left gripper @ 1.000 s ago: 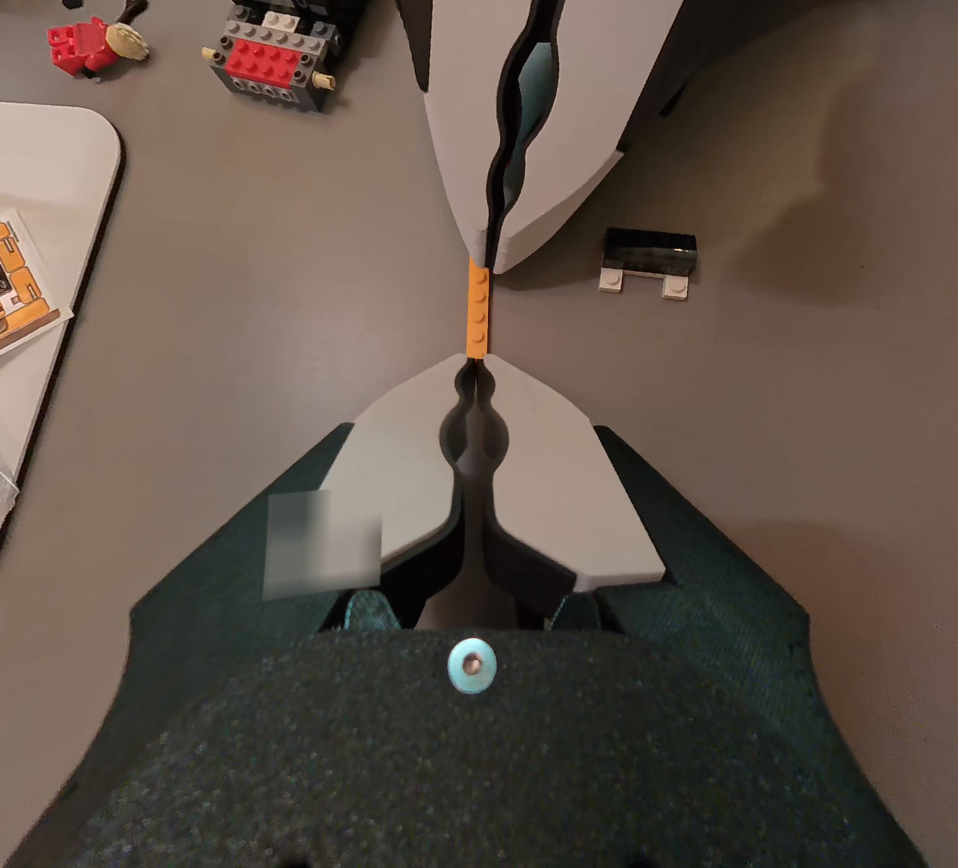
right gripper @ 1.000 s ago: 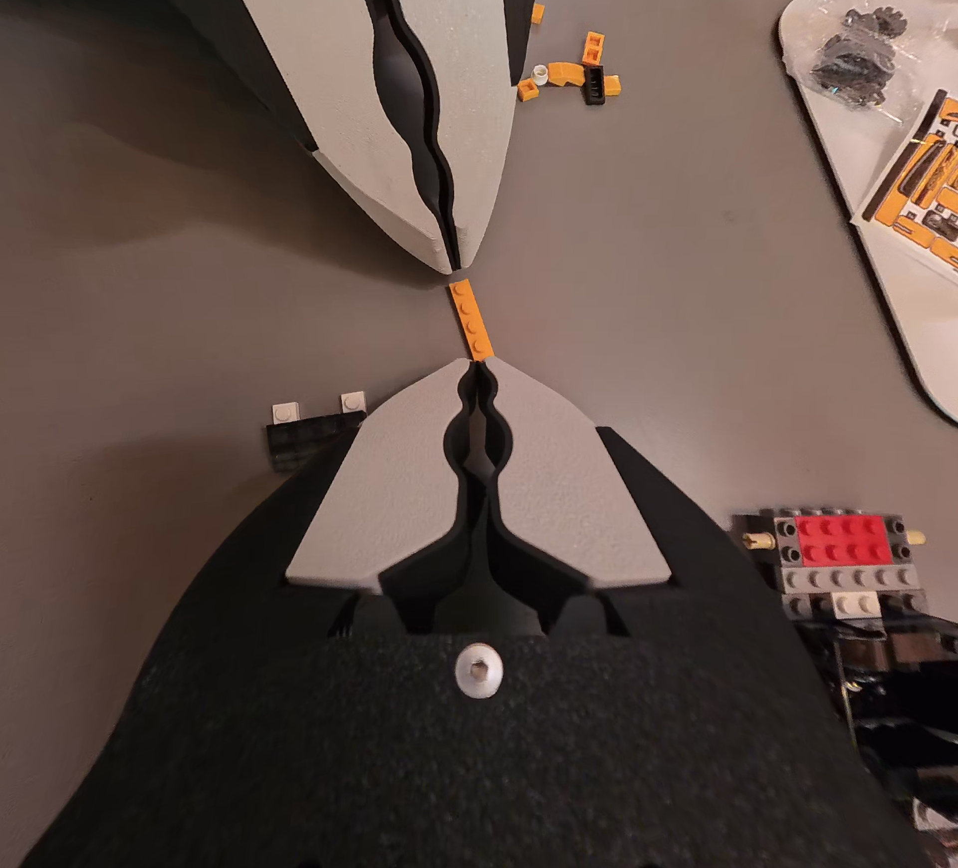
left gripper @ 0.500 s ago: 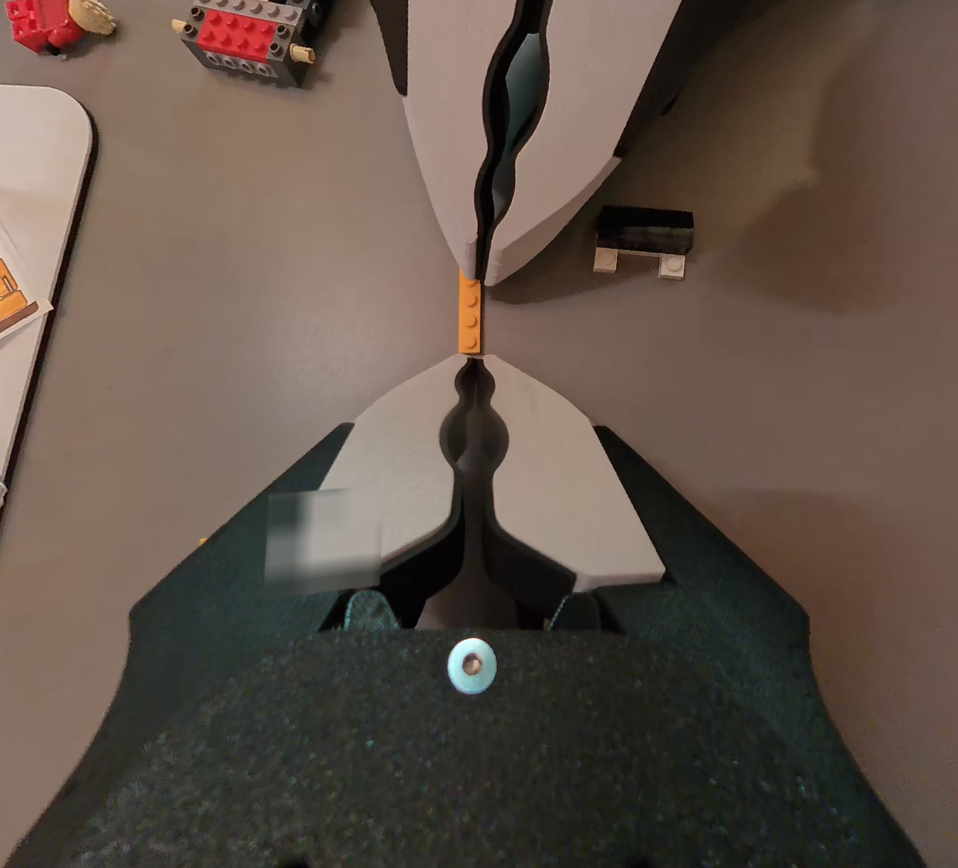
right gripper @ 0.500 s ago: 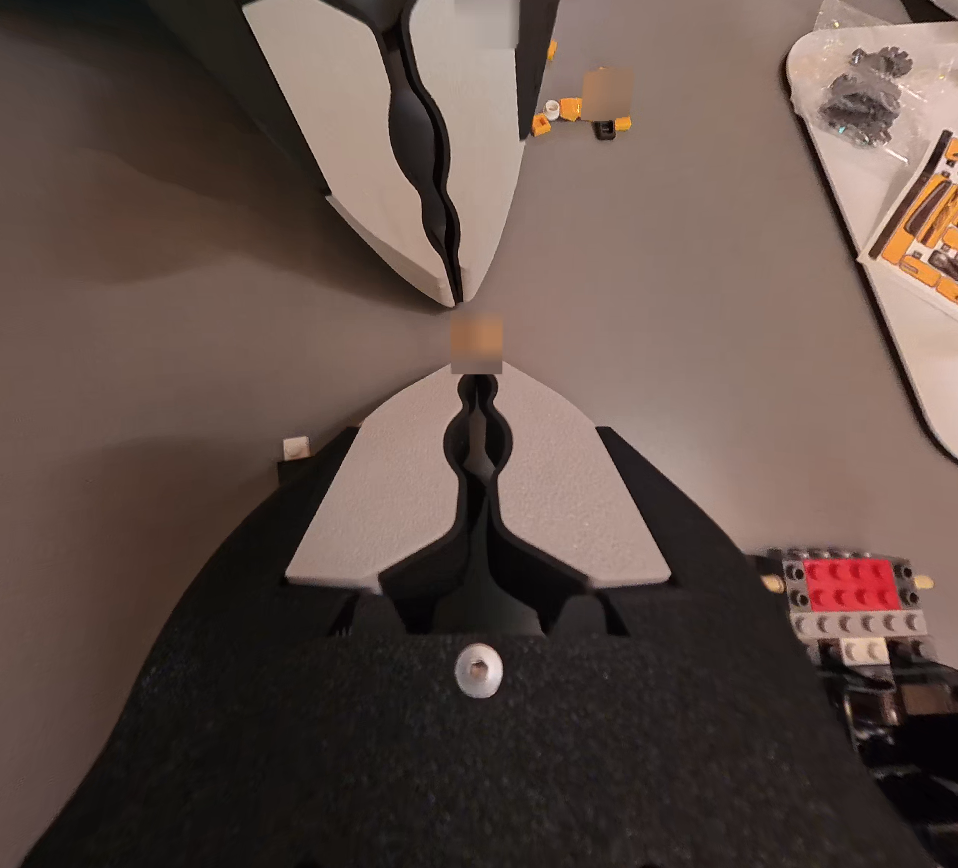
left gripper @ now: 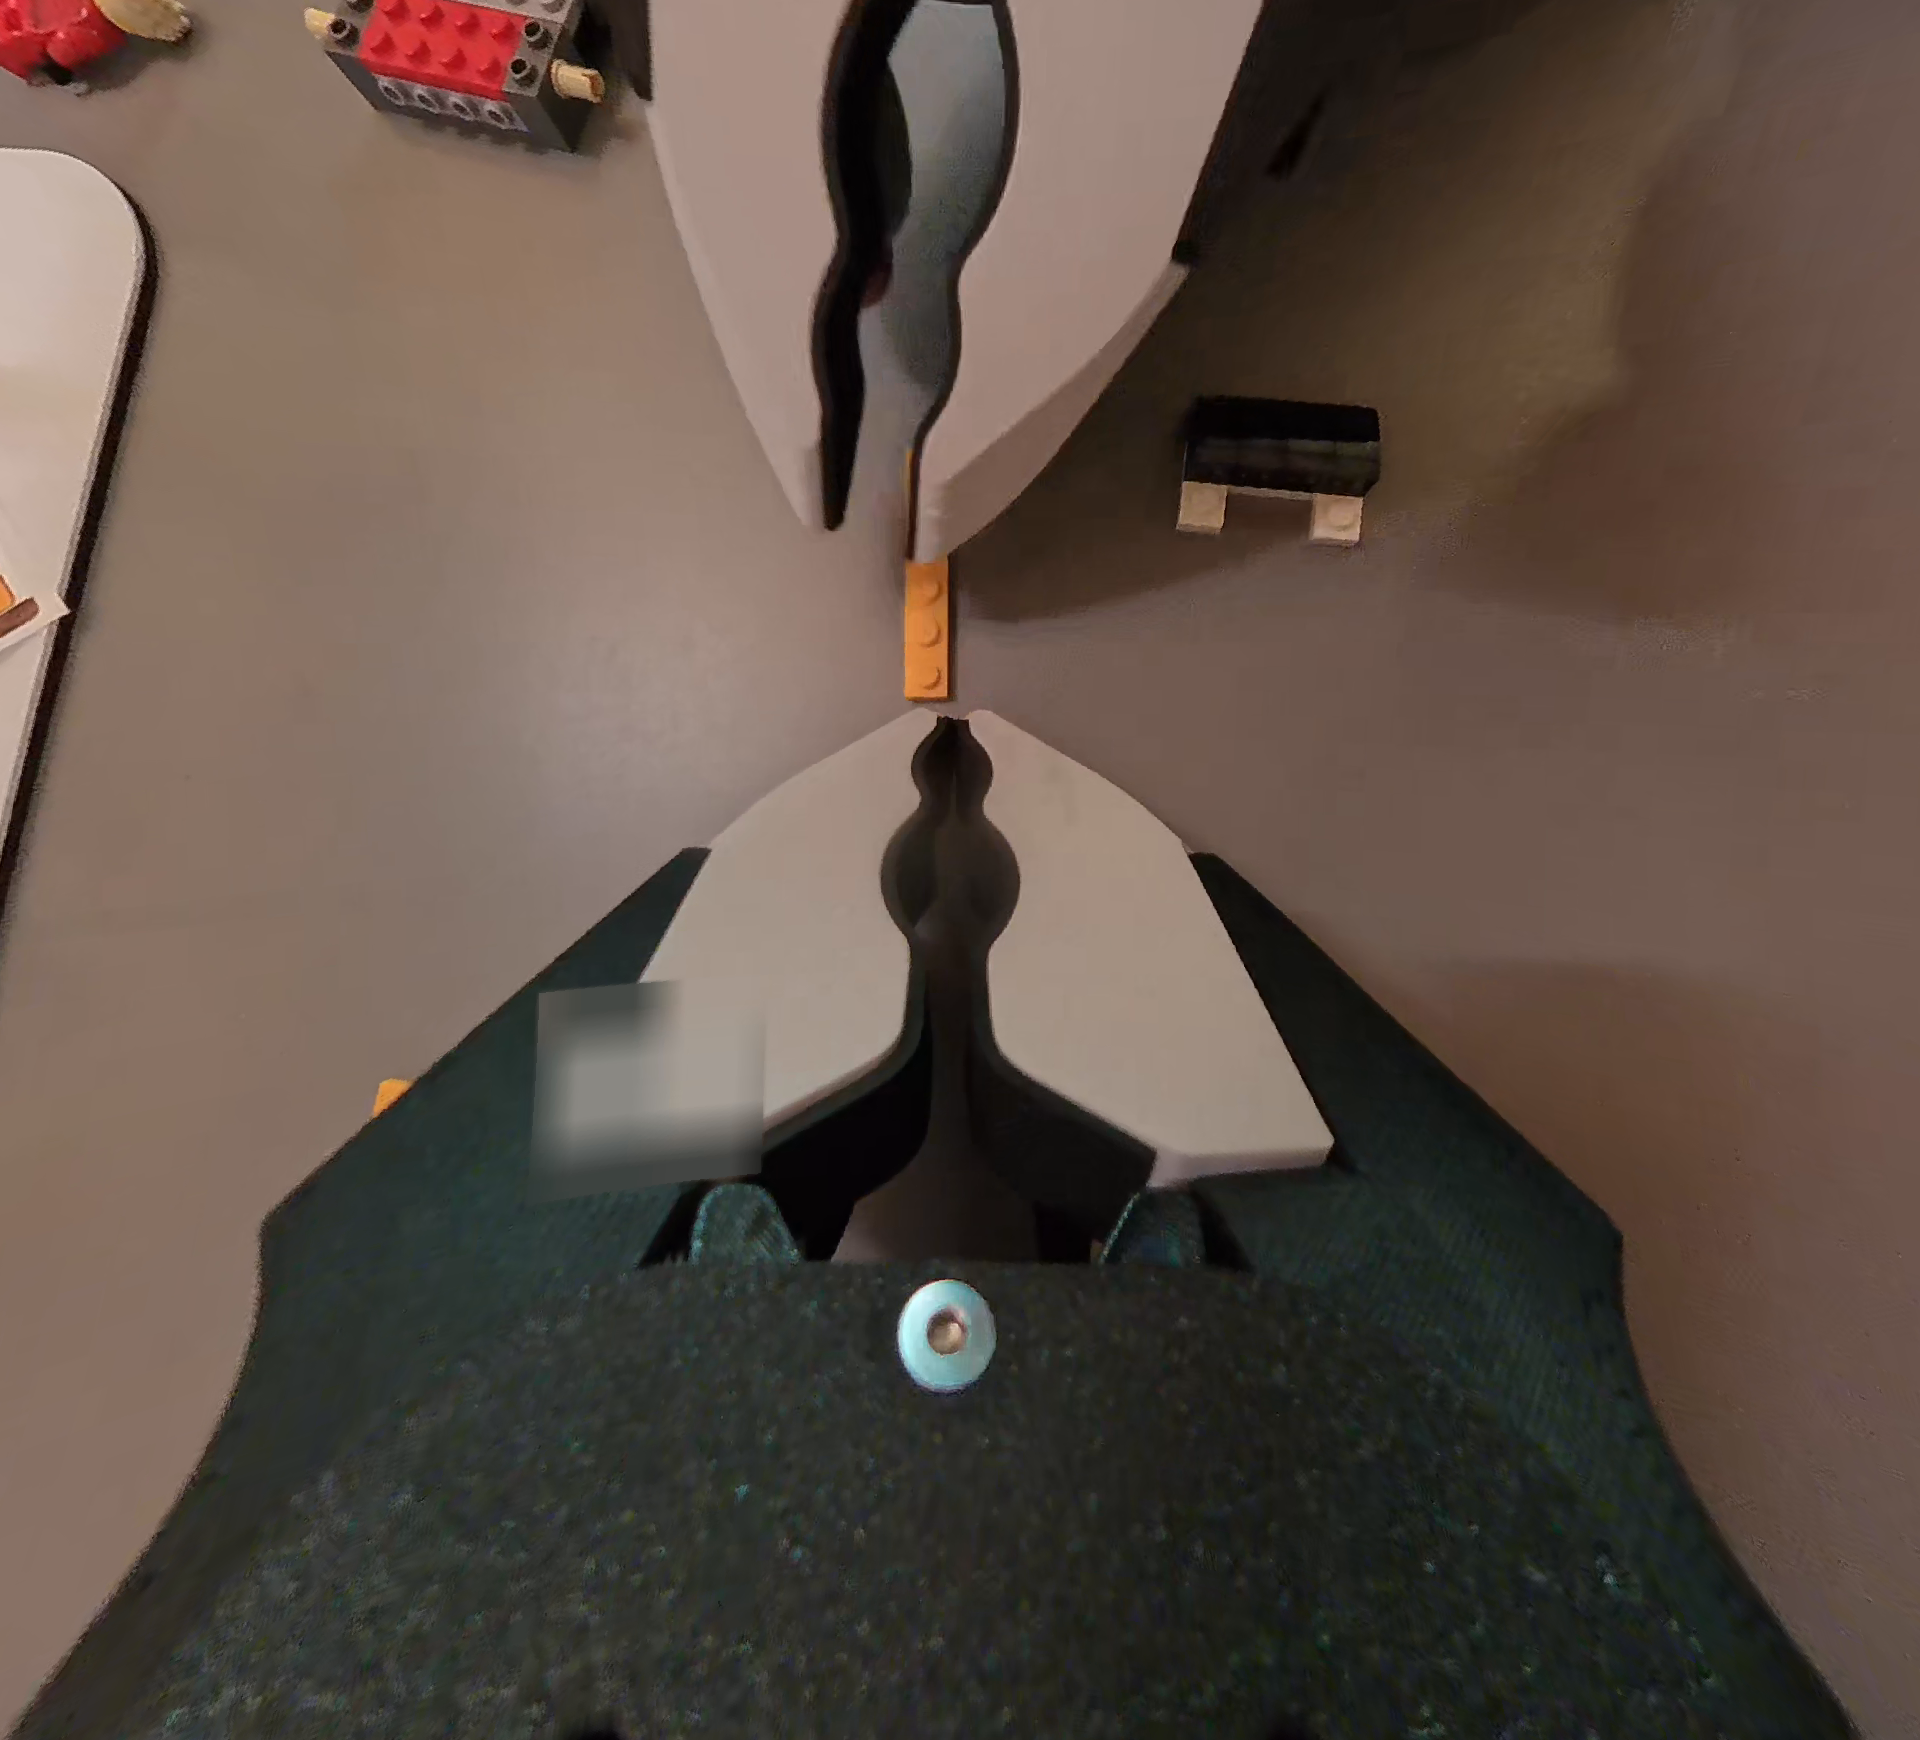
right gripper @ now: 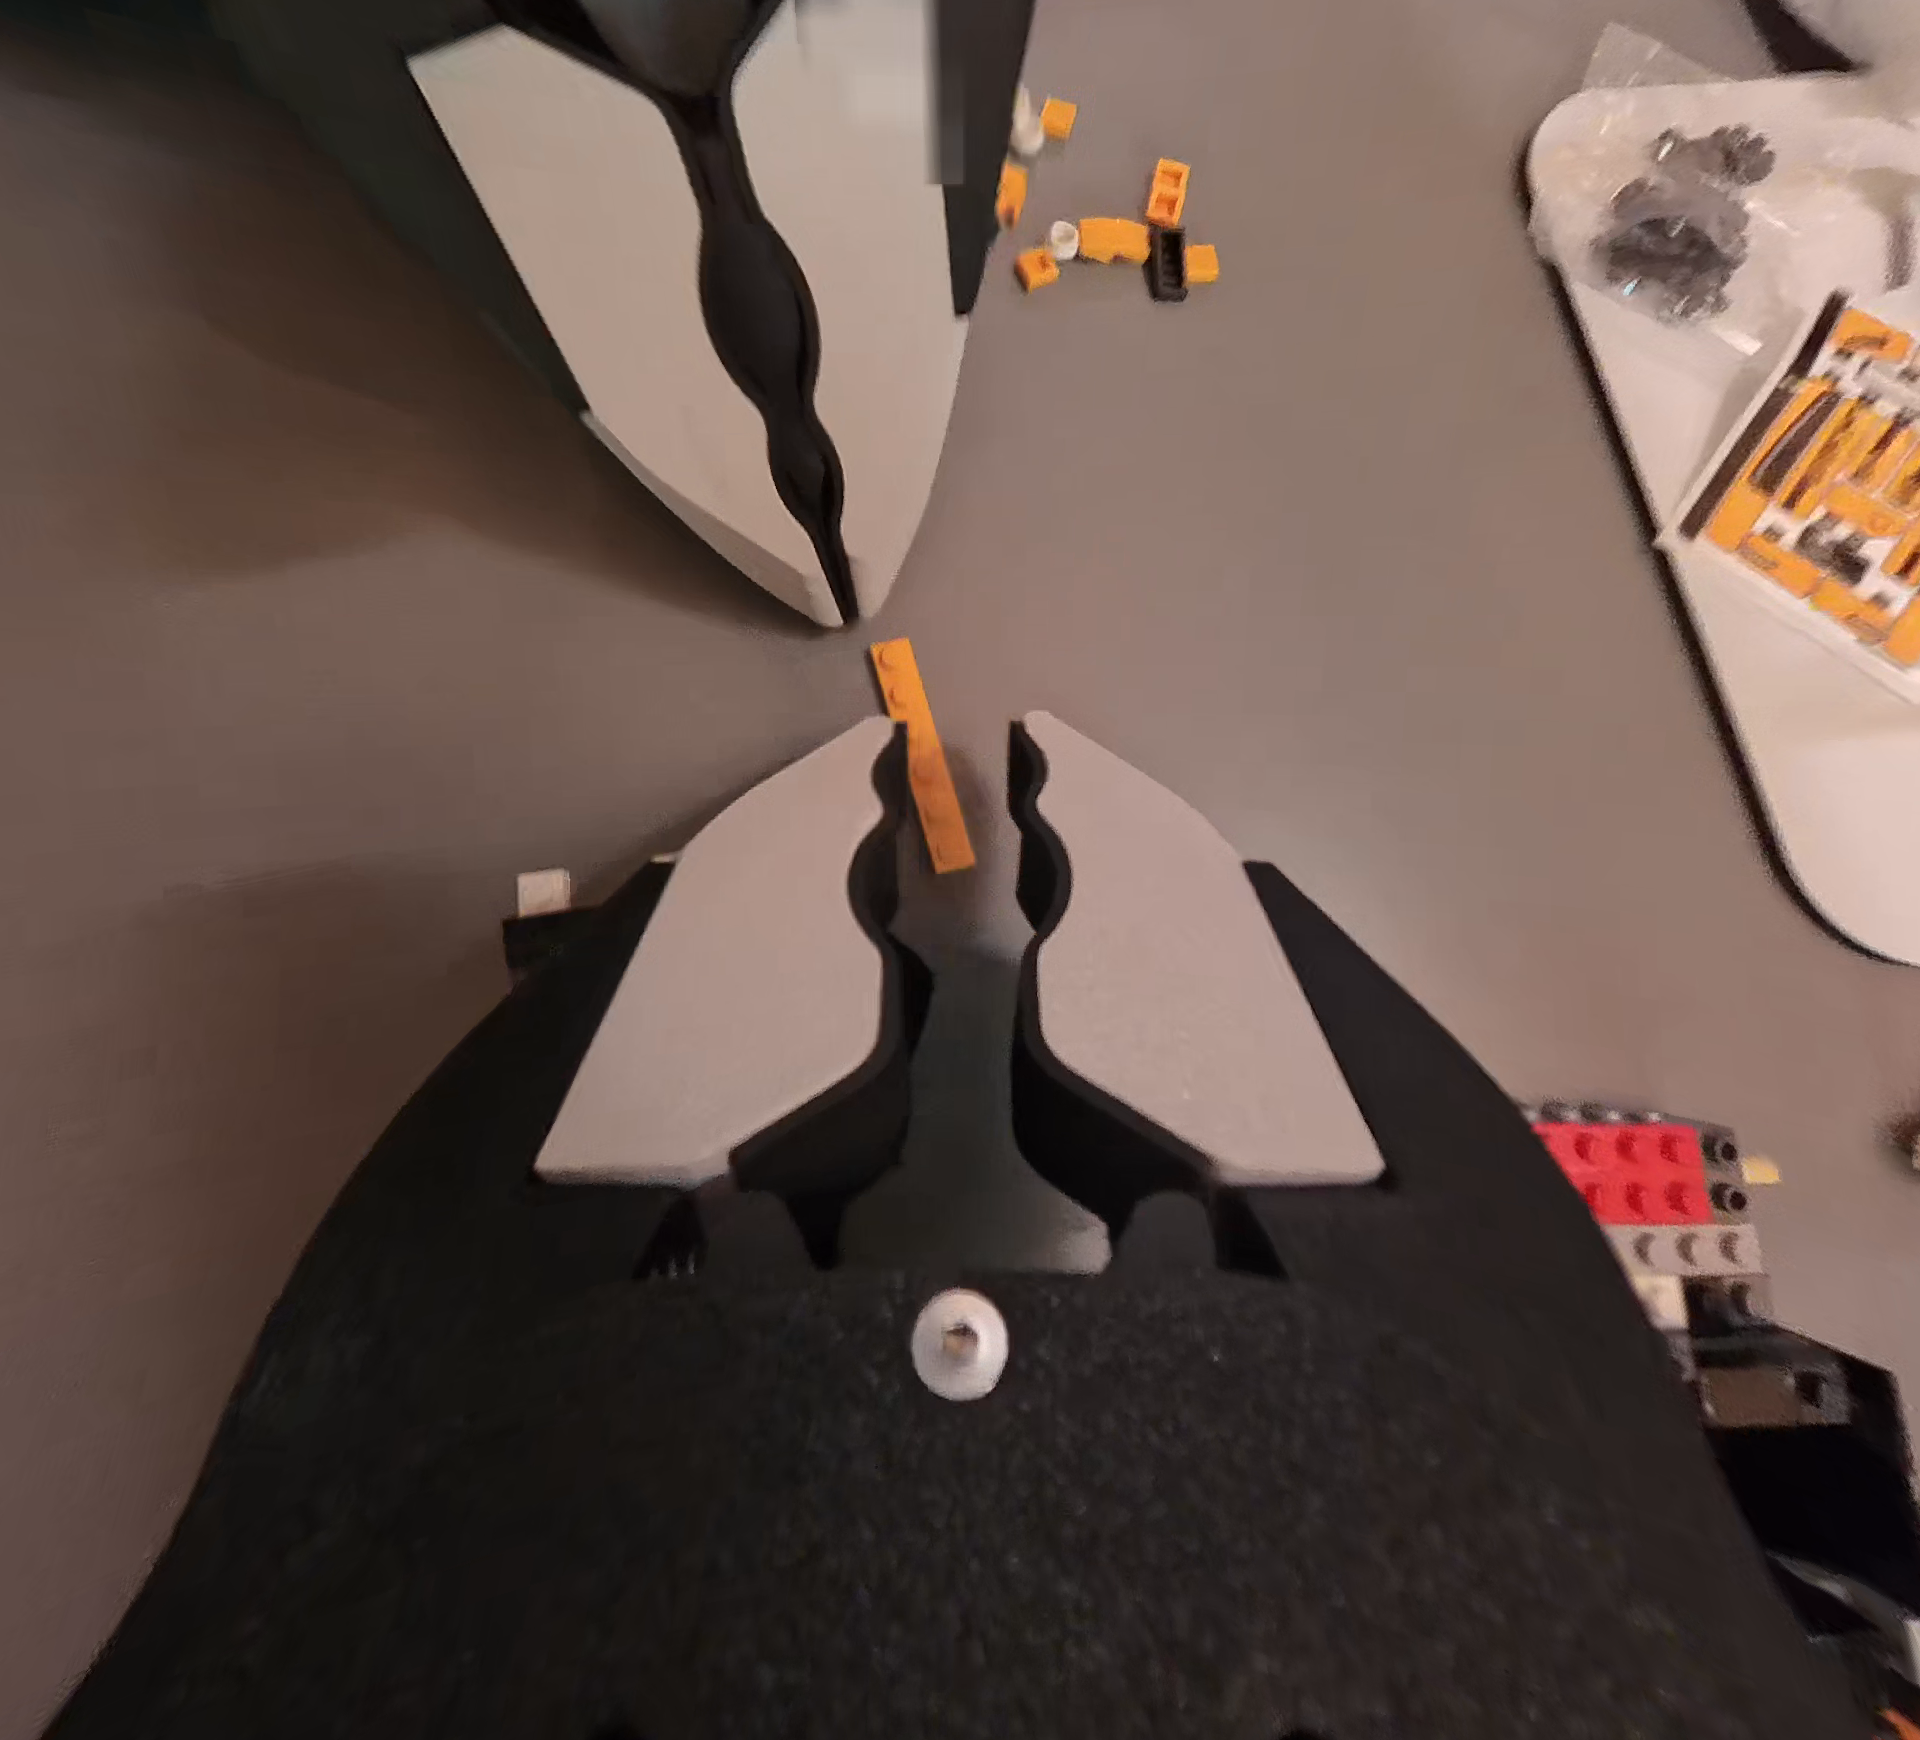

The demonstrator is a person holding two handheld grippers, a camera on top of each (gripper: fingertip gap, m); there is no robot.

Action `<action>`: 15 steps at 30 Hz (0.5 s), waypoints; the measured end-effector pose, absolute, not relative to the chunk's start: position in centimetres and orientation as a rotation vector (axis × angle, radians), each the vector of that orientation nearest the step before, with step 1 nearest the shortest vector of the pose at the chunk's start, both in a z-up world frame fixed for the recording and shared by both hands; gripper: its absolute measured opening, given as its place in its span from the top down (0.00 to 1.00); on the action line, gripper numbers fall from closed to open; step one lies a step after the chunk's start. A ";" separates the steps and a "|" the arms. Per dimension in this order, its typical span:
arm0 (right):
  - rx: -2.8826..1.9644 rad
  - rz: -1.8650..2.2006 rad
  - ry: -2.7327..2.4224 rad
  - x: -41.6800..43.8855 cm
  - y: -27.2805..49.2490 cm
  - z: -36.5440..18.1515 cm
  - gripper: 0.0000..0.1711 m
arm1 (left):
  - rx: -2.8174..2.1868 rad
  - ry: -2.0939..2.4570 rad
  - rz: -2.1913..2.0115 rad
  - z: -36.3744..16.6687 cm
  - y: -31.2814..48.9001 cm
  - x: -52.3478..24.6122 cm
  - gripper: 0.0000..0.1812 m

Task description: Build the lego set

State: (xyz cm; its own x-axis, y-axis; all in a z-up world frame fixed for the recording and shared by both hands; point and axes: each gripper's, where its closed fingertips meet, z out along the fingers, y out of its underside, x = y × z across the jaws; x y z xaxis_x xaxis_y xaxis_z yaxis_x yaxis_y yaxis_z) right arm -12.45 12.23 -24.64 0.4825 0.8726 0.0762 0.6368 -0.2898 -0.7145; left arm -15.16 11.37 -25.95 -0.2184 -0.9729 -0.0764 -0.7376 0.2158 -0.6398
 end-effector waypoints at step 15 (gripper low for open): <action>-2.130 0.364 -1.285 -11.6 10.9 -25.6 0.96 | -1.511 2.087 -0.721 -25.5 9.2 -14.6 0.95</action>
State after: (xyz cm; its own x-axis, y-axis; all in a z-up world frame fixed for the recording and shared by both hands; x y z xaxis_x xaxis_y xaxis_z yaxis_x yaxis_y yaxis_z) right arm -11.55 10.94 -25.60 0.4890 0.8688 0.0783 0.6987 -0.3364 -0.6314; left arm -14.58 9.17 -25.51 -0.2895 -0.9551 -0.0626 -0.7126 0.2587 -0.6521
